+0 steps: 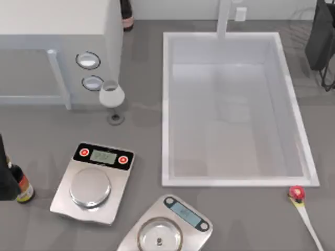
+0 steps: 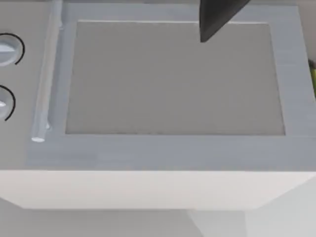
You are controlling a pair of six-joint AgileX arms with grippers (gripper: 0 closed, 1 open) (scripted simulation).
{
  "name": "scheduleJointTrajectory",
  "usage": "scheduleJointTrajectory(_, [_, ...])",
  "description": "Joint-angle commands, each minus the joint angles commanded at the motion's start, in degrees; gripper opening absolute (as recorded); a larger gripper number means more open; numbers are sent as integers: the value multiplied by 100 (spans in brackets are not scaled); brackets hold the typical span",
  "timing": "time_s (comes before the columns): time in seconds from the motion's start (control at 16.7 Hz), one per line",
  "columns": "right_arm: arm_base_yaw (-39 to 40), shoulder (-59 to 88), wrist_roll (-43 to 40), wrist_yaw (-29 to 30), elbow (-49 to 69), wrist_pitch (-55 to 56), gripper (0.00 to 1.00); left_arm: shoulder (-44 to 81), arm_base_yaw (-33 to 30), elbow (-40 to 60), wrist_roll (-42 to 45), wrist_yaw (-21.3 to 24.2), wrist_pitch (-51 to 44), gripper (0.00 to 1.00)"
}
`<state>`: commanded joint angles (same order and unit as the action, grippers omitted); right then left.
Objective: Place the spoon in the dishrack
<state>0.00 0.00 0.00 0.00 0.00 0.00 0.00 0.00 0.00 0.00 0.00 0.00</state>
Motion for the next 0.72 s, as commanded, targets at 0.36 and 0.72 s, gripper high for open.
scheduleJointTrajectory(0.36, [251, 624, 126, -7, 526, -570, 100, 0, 0, 0, 0, 0, 0, 100])
scheduleJointTrajectory(0.72, [1066, 3327, 585, -30, 2199, -2538, 100, 0, 0, 0, 0, 0, 0, 100])
